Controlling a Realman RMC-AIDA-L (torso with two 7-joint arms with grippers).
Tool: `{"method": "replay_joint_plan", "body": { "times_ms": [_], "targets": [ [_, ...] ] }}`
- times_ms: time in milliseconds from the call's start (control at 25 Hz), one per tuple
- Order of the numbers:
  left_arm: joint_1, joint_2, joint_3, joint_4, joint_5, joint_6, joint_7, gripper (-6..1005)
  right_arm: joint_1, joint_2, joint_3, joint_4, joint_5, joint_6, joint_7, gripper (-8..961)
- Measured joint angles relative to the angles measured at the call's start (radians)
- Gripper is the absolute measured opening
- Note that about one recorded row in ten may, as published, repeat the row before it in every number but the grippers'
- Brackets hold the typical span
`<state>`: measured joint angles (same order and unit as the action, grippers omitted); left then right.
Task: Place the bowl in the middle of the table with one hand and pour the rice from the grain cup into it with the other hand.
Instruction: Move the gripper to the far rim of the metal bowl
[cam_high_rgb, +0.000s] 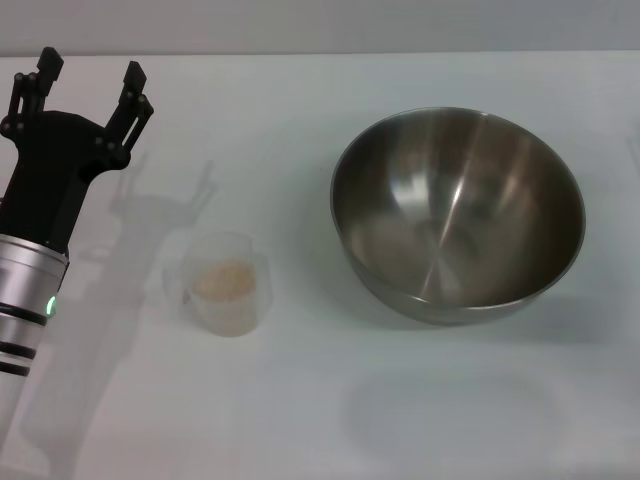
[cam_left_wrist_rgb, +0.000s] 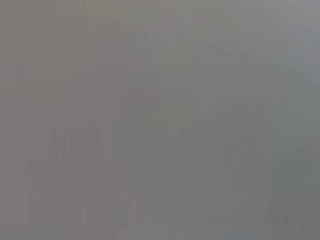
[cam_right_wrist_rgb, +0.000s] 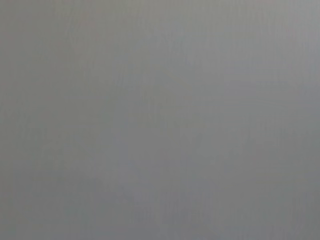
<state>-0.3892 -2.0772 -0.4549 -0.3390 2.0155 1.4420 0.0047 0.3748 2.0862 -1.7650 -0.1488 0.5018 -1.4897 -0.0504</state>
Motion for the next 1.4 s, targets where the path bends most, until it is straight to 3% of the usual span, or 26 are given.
{"method": "replay_joint_plan", "body": {
  "times_ms": [400,560,680,840,880,920,1000,1040,1080,1120,1320,1400],
  "targets": [
    [-0.006,0.0,-0.001,0.001,0.0,-0.024,0.0,859,-0.005,0.0,0.001,-0.015,0.0,-0.008,-0.13,740],
    [-0.006,0.0,-0.001,0.0,0.0,-0.024,0.0,859,-0.013,0.0,-0.001,-0.105,0.0,0.099,-0.124,740],
    [-0.006,0.0,-0.002,0.0,0.0,-0.022,0.0,859,-0.063,0.001,-0.015,-0.275,-0.006,0.254,-0.123,739],
    [-0.006,0.0,-0.004,0.001,0.0,-0.02,0.001,859,-0.185,-0.001,-0.041,-0.637,-0.014,0.599,-0.123,739],
    [-0.006,0.0,-0.005,0.002,0.0,-0.021,0.002,859,-0.24,-0.001,-0.039,-0.818,-0.021,0.799,-0.124,739],
    [-0.007,0.0,-0.005,0.002,0.0,-0.023,0.004,859,-0.24,-0.001,-0.039,-0.818,-0.021,0.799,-0.124,739],
    [-0.007,0.0,-0.005,0.002,0.0,-0.024,0.006,859,-0.276,0.0,-0.031,-0.968,-0.022,0.995,-0.128,738],
    [-0.007,0.0,-0.005,0.002,0.0,-0.023,0.006,859,-0.294,0.0,-0.021,-1.06,-0.022,1.131,-0.128,738],
    [-0.007,0.001,-0.005,0.002,0.0,-0.022,0.005,859,-0.312,0.0,0.01,-1.21,-0.021,1.381,-0.126,738],
    [-0.007,0.001,-0.005,0.003,0.0,-0.02,0.003,859,-0.312,0.0,0.01,-1.21,-0.021,1.381,-0.126,738],
    [-0.001,0.002,-0.008,0.003,-0.006,-0.008,-0.001,859,-0.296,-0.003,0.135,-1.538,-0.012,2.039,-0.123,737],
    [0.001,0.002,-0.009,0.003,-0.007,-0.003,-0.001,859,-0.269,-0.004,0.19,-1.619,-0.01,2.235,-0.122,737]
  ]
}}
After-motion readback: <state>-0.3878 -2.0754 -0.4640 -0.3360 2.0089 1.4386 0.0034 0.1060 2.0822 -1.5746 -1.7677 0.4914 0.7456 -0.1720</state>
